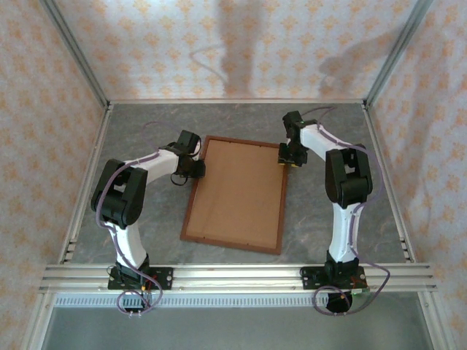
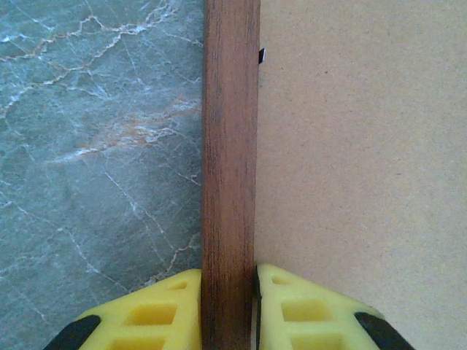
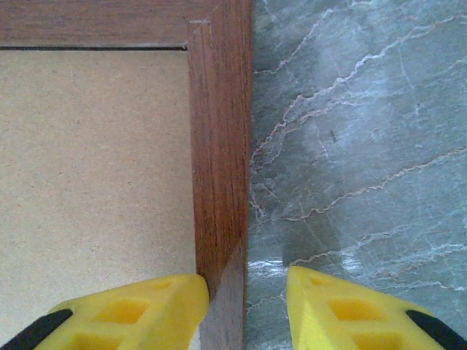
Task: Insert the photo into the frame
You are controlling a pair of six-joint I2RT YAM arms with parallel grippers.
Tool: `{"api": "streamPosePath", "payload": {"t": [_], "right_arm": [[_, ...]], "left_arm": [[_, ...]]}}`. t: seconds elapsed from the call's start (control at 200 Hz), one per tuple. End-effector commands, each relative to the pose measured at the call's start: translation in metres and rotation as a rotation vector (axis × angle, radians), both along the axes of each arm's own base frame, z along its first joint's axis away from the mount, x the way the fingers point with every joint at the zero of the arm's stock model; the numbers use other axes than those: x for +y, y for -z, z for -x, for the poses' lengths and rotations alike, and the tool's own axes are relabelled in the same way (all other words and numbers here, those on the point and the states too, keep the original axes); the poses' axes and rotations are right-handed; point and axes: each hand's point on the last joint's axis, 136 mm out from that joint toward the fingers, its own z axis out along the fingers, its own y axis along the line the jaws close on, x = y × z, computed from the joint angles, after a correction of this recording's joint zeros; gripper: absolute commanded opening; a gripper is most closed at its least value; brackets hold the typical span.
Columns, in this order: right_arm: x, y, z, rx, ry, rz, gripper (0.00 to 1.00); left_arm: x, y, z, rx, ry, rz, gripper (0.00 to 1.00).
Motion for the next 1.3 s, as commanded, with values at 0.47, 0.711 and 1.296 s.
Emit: {"api": "streamPosePath", "payload": {"t": [0.47, 0.711, 1.296], "right_arm": [[0.046, 0.041, 0.02, 0.115, -0.08, 0.006, 0.39], [0.049, 0.041, 0.018, 0.112, -0.085, 0.015, 0.38], [-0.006, -0.032, 0.091, 0.045, 0.016, 0.013, 0.44]], "left_arm": [[0.001, 0.024, 0.023, 0.101, 0.02, 0.008, 0.19], [0.001, 0.025, 0.025, 0.104, 0.02, 0.008, 0.19], [0.011, 0.026, 0.028, 0.11, -0.005, -0.035, 0.17]]}}
